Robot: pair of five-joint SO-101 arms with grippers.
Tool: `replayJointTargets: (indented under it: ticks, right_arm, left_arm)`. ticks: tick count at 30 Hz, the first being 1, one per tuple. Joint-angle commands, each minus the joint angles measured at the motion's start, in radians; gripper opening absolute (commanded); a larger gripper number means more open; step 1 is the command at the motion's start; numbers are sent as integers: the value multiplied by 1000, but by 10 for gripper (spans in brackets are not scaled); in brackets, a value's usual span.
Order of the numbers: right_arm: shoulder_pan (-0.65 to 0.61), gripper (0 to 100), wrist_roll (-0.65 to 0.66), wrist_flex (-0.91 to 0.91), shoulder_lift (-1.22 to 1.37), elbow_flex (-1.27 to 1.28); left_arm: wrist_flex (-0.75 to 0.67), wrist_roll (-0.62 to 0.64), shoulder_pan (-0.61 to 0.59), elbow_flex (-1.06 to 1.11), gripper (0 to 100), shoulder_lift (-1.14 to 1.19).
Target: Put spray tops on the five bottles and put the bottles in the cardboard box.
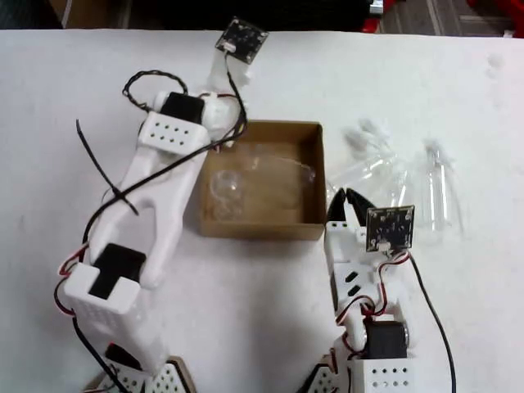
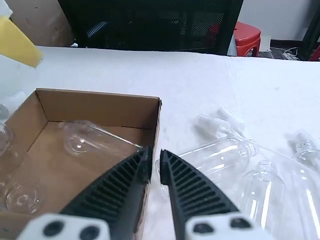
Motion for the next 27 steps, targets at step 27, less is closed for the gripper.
replayJointTargets:
  ticks: [27]
  right_arm:
    - [-168,18,262,45,13,-55]
  left_arm:
    - [542,150,-102,-235,158,-127]
